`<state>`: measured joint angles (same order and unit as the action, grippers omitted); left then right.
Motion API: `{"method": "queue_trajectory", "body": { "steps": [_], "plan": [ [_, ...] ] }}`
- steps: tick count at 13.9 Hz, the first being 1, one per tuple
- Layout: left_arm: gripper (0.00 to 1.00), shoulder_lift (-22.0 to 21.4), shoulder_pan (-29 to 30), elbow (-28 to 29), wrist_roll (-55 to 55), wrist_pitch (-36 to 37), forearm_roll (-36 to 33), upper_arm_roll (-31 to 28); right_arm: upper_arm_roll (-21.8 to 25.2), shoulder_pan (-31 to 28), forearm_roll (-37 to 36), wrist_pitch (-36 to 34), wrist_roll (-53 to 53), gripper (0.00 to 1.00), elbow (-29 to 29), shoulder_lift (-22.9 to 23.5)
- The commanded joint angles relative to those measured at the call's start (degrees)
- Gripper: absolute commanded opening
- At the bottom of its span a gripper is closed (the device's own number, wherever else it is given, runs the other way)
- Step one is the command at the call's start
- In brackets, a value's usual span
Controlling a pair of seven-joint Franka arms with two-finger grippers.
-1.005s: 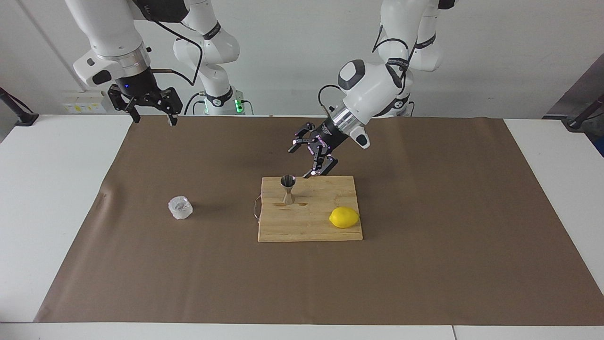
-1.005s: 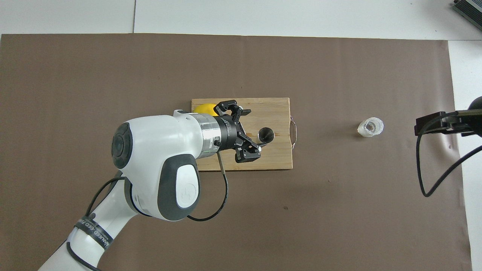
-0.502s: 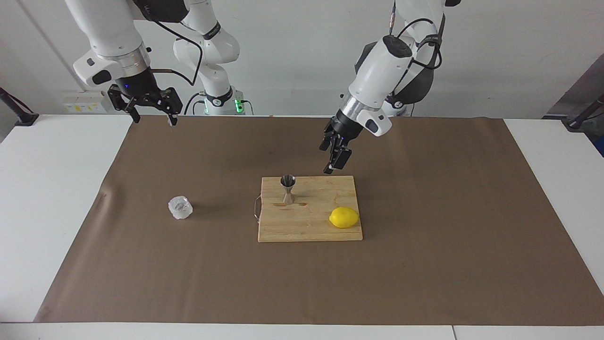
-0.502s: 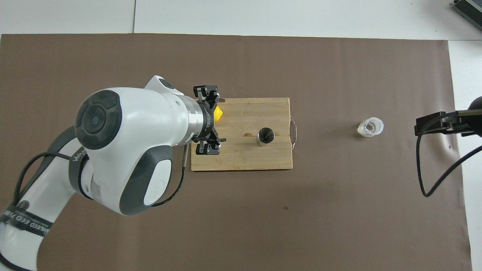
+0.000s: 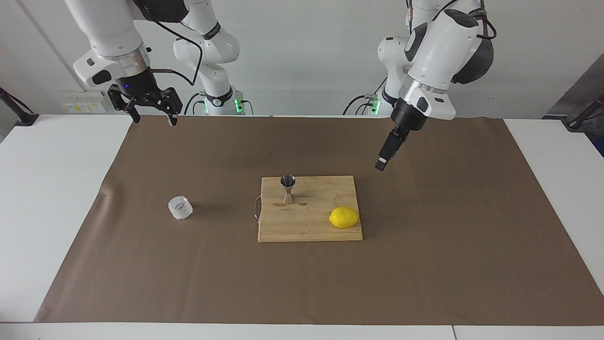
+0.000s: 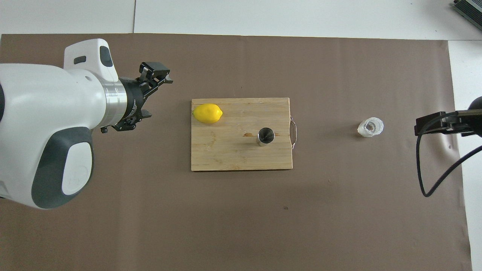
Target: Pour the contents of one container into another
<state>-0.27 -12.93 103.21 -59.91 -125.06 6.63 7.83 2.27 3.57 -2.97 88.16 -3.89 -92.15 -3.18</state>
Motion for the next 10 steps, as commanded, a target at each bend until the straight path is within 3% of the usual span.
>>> {"method": "queue_trajectory", "body": {
  "steps": [1,5,7,8,10],
  "plan": [
    [1.0,-0.5,4.5,-1.2,14.0,1.1,-3.6,0.3,0.4,-0.1,1.2,1.0,0.8,1.0,-1.5,-1.2],
    [1.0,-0.5,9.9,-1.0,40.0,1.6,-3.6,0.0,0.4,-0.1,1.2,1.0,0.8,1.0,-1.5,-1.2],
    [1.0,-0.9,12.7,-1.0,48.3,6.0,-5.7,0.0,0.4,-0.1,1.2,1.0,0.8,1.0,-1.4,-1.5],
    [1.0,-1.0,13.1,-1.1,54.7,8.1,-10.2,0.0,0.4,-0.1,1.2,1.0,0.8,1.0,-1.4,-2.0],
    [1.0,-0.9,12.9,-3.5,57.3,15.2,-11.7,0.1,0.4,-0.1,1.2,1.0,0.8,1.0,-1.4,-2.7]
  ]
}}
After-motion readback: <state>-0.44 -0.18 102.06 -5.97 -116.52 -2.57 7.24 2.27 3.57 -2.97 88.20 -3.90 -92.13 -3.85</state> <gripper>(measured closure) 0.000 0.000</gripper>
